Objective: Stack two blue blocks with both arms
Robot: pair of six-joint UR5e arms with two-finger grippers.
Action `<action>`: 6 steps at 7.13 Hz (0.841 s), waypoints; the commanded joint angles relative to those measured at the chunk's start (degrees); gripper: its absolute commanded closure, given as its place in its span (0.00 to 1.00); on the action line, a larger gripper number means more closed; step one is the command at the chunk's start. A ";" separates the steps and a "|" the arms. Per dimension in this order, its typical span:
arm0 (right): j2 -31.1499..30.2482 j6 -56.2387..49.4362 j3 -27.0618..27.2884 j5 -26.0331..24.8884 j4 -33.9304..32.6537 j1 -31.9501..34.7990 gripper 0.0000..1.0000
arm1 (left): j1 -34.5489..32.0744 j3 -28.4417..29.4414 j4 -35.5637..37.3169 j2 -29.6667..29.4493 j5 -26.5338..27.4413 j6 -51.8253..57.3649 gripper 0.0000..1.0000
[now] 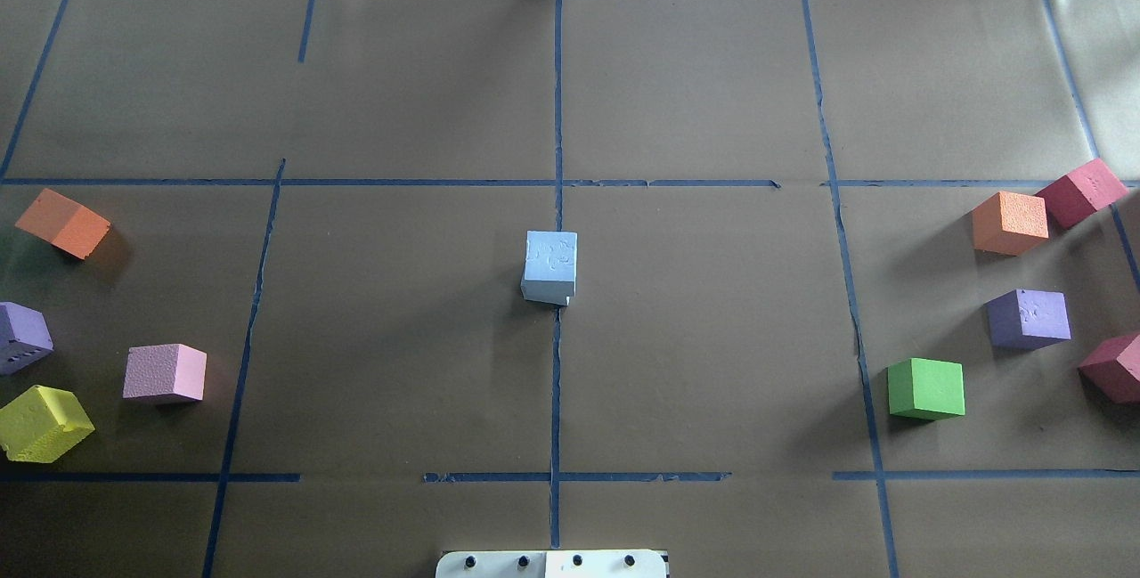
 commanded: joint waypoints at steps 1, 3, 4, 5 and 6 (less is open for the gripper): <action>-0.04 0.98 0.60 0.11 0.01 0.00 0.00 | 0.07 0.11 -0.06 -0.22 0.14 0.02 0.00; 0.05 0.99 0.60 0.20 0.01 0.00 0.00 | 0.07 0.02 -0.06 -0.05 0.23 0.02 0.00; 0.05 0.99 0.60 0.55 0.01 0.00 0.00 | 0.07 0.10 -0.06 0.04 0.23 0.02 0.00; 0.05 0.99 0.51 1.07 0.01 0.00 0.00 | 0.07 0.63 -0.06 -0.13 0.14 0.02 0.00; -0.04 0.99 0.51 1.08 0.01 0.00 0.00 | 0.07 0.89 -0.06 -0.22 0.14 0.02 0.00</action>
